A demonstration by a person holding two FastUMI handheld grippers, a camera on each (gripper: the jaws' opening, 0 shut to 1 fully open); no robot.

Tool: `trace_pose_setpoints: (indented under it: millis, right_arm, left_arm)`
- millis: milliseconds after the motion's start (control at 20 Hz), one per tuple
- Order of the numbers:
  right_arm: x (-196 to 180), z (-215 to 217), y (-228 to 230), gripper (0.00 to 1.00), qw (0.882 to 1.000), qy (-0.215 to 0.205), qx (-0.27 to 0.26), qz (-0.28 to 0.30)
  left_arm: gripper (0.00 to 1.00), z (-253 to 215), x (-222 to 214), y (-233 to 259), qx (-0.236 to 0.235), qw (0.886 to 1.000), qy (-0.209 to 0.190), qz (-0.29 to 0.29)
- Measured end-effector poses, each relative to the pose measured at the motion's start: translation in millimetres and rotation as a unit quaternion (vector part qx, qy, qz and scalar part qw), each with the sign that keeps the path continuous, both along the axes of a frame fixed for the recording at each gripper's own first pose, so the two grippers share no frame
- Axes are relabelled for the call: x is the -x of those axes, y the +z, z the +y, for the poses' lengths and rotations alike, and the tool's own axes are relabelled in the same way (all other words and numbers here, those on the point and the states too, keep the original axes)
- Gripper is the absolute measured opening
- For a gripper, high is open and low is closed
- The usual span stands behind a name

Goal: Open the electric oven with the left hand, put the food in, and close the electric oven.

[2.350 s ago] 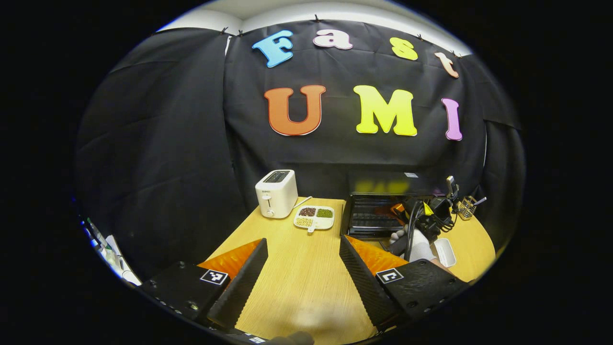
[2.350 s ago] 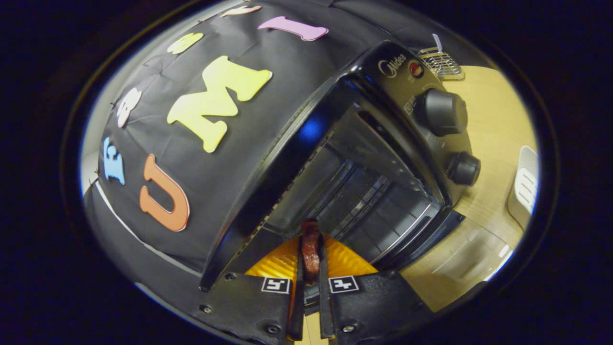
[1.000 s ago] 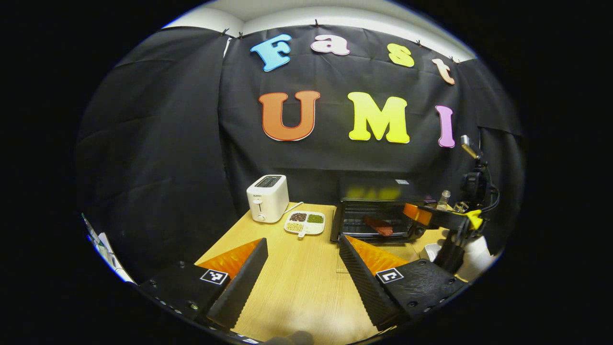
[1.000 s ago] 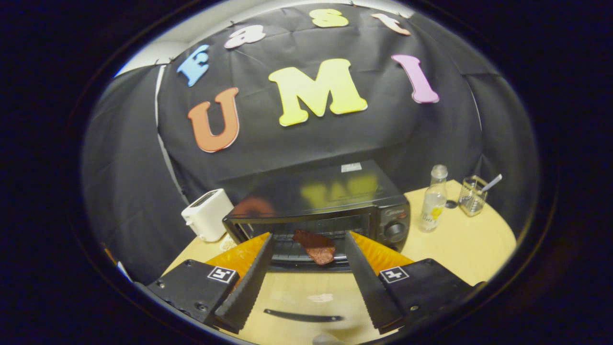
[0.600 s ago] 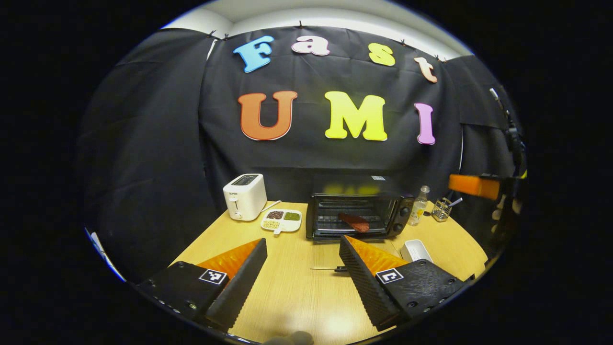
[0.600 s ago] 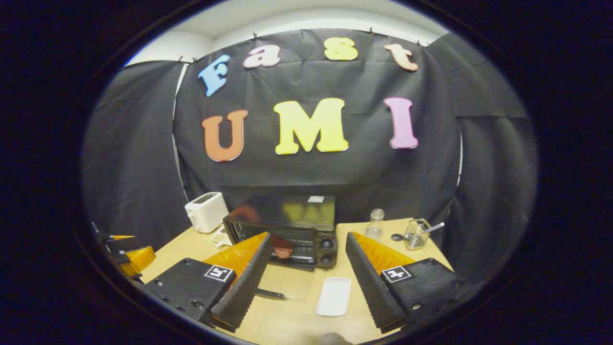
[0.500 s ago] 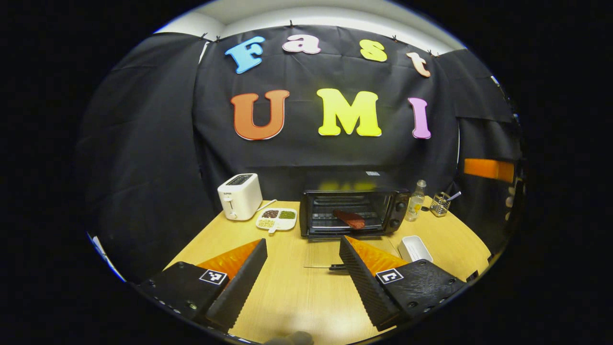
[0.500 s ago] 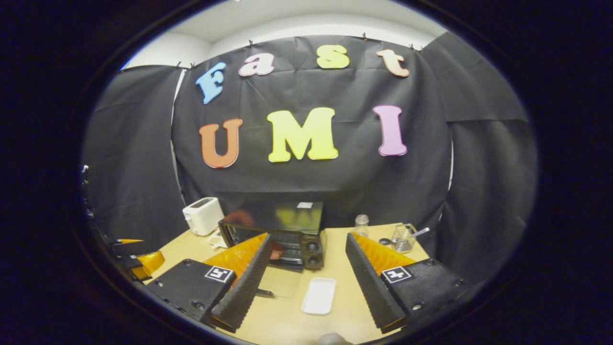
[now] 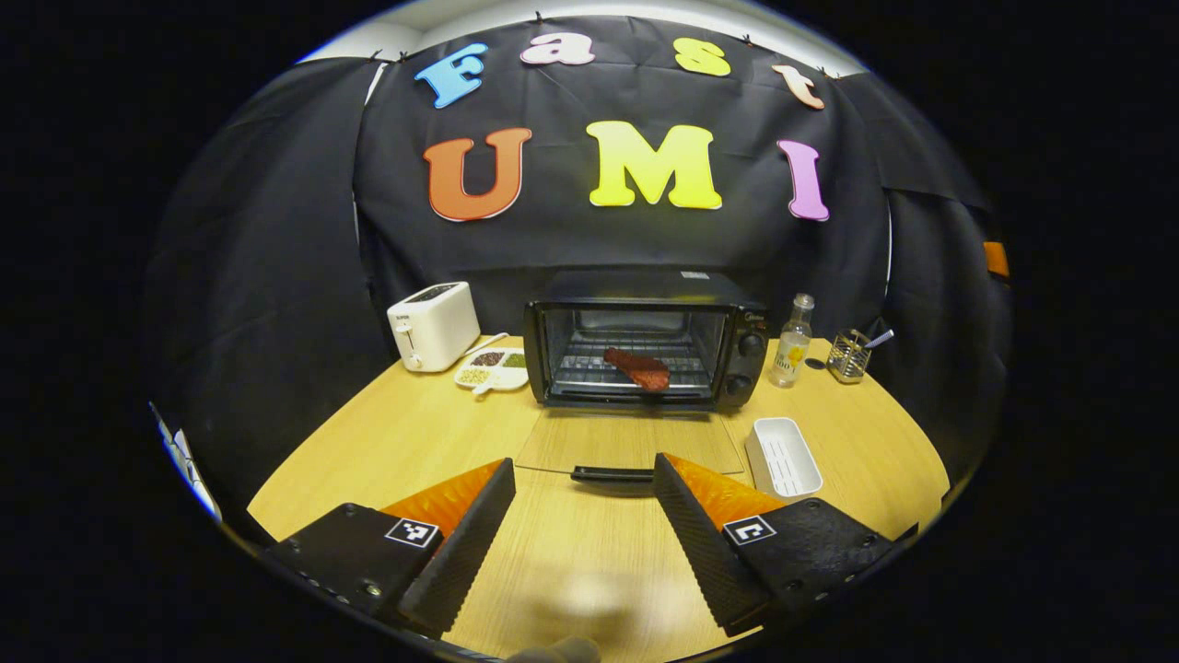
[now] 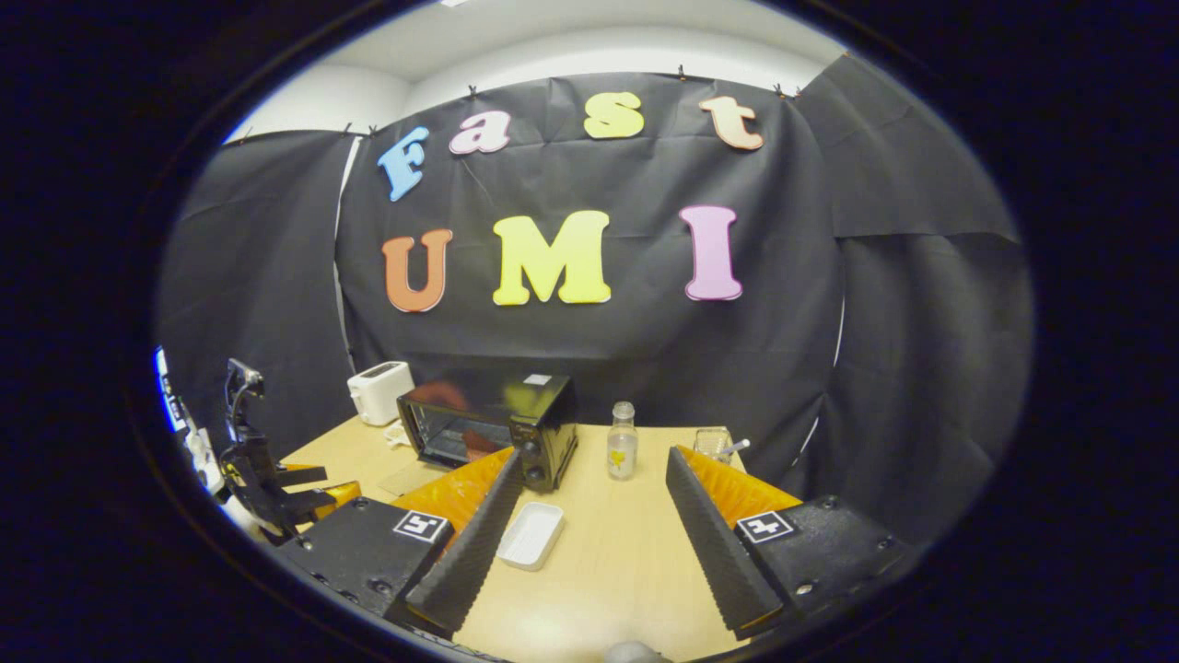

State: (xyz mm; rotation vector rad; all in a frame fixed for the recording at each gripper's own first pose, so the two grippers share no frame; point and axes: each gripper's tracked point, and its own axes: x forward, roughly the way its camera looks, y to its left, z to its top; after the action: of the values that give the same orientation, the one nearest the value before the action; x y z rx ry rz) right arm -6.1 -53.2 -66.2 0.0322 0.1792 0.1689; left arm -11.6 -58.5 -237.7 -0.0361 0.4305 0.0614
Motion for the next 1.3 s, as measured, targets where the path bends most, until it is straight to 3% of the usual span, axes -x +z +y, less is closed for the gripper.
trace_pose_setpoints:
  millis: [400, 700, 1300]
  right_arm:
    - [8.6, -14.9, 2.9, 0.97, 0.996, -0.084, 0.003, 0.022]
    - [19.3, -9.9, 1.4, 0.99, 0.99, -0.135, 0.015, 0.037]
    - [15.9, 0.8, -2.0, 0.99, 0.987, -0.154, 0.023, 0.05]
  left_arm:
    - [0.96, -33.7, -43.1, -83.4, 0.0, 0.997, -0.07, 0.043]
    - [0.97, -43.0, -69.3, -127.7, 0.012, 0.994, -0.087, 0.069]
    - [0.97, -33.9, -92.1, -135.3, 0.002, 0.993, -0.096, 0.064]
